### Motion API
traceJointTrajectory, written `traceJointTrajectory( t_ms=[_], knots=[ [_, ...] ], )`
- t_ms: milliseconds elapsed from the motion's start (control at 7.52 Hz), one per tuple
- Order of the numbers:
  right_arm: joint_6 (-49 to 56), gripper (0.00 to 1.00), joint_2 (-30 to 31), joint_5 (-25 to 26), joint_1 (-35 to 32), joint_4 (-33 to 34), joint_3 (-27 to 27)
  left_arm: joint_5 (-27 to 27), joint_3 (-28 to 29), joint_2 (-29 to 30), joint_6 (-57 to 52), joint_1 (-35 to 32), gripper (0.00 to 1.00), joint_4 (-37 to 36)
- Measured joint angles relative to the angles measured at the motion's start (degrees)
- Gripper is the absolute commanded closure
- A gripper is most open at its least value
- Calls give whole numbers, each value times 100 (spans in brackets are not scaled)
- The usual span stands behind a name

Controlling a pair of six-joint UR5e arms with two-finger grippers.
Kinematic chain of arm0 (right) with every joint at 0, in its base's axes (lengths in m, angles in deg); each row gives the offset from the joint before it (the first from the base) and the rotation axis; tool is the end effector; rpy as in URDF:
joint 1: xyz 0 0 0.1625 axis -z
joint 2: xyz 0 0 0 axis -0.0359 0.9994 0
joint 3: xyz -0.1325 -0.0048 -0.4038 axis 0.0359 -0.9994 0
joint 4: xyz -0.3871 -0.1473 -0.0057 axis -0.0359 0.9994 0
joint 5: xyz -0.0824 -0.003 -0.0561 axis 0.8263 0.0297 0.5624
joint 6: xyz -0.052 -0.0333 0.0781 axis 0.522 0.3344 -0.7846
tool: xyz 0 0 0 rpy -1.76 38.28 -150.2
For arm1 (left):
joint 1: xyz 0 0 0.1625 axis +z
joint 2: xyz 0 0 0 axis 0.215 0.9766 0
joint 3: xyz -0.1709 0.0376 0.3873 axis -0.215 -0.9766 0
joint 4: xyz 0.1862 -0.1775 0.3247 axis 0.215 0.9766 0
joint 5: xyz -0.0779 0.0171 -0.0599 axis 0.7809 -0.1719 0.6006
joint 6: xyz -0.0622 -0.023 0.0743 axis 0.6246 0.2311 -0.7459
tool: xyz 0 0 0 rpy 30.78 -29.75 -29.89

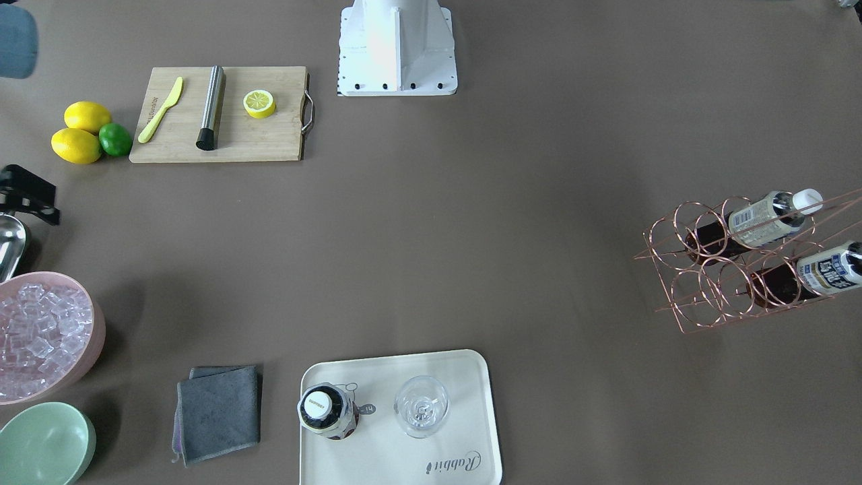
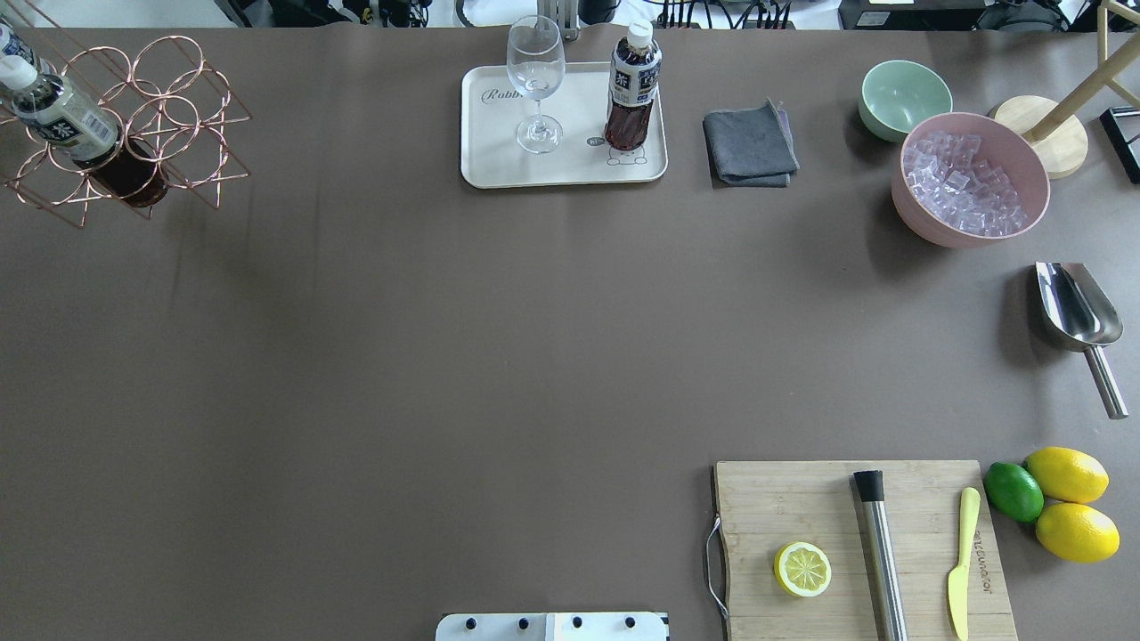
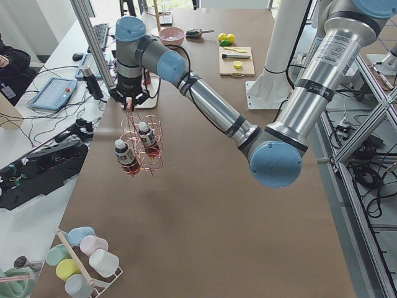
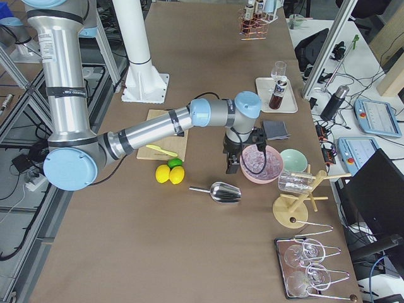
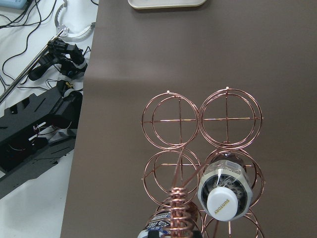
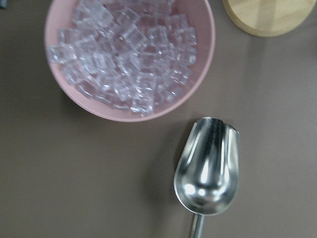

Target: Take tea from basket to plate

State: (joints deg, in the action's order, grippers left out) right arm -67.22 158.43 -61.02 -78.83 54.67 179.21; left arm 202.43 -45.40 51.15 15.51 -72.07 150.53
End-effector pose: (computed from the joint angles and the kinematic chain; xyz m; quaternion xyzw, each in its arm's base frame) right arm -0.0125 -0.4942 0.5150 -0.0257 -0.3626 -0.0761 0.9285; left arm -0.0057 -0.6153 0.2984 0.3756 0.2134 0.5556 0.7104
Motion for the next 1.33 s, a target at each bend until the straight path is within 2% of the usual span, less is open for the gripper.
traceJointTrajectory(
  t_ms=[399,798,1065,1331],
  knots=[
    [541,0,721,83,-751,-9,-209,-391,1072,709,0,234,100,679],
    [592,0,800,181,-934,-39,-341,-697,2071,1134,5,394,100,1482],
    [580,0,830,303,-950,-142,-372,-968,2427,1231,7,545,100,1892],
    [579,0,833,336,-953,-169,-480,-1017,2531,1258,0,611,100,2003]
  ],
)
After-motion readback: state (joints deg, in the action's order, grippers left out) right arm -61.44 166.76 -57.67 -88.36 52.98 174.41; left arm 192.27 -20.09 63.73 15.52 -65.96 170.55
